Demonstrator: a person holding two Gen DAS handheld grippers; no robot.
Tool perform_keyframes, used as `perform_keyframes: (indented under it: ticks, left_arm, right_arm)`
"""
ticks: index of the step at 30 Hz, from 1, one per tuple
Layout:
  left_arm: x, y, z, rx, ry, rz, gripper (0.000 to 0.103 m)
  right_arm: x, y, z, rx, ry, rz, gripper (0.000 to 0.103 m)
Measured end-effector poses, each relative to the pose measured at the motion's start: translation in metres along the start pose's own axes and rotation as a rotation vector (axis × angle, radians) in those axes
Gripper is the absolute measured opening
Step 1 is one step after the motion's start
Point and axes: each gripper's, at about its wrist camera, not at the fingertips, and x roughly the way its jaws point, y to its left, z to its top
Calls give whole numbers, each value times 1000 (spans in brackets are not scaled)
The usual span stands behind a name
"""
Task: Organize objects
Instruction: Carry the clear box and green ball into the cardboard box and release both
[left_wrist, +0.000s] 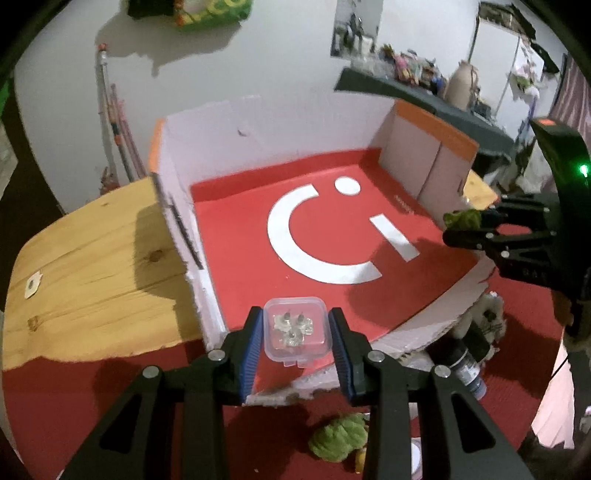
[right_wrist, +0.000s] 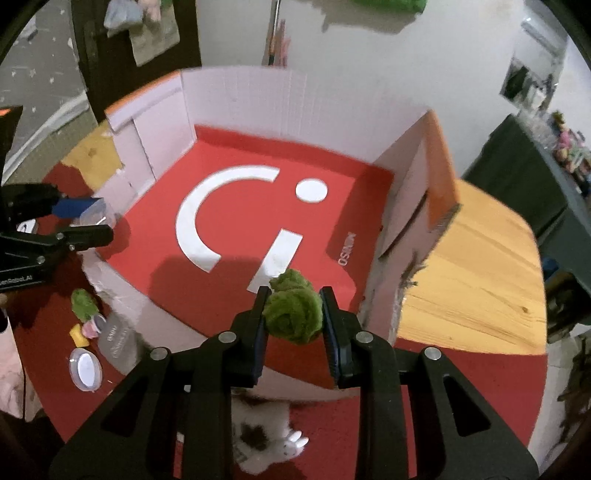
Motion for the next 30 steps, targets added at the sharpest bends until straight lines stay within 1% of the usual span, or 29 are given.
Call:
perform_keyframes:
  ticks: [3, 6, 9, 11, 15, 17, 21, 30]
  left_arm:
    - [12, 0, 3, 11, 44, -12, 37]
    - [20, -3, 3, 39, 70, -3, 37]
    - [25, -7, 3, 80, 82, 21, 37]
    - [27, -9, 4, 98, 95, 22, 37]
    - [29, -12, 3, 145, 111, 38, 37]
    - [31, -14, 3, 166, 115, 45, 37]
    - [31, -14, 4, 174, 119, 39, 38]
    - [30, -15, 4, 194, 121, 33, 38]
  right_arm:
    - [10, -5, 1, 4, 59, 28, 25]
    - [18, -8, 2, 0, 102, 36, 25]
    - [20, -5, 2, -33, 115, 18, 25]
    - [21, -5, 2, -43, 130, 30, 25]
    - [22, 0, 0, -97, 145, 9, 25]
    - [21, 0, 0, -102, 155, 10, 25]
    - [22, -4, 2, -103, 168, 22, 25]
    - [18, -5, 0, -126, 179, 15, 26]
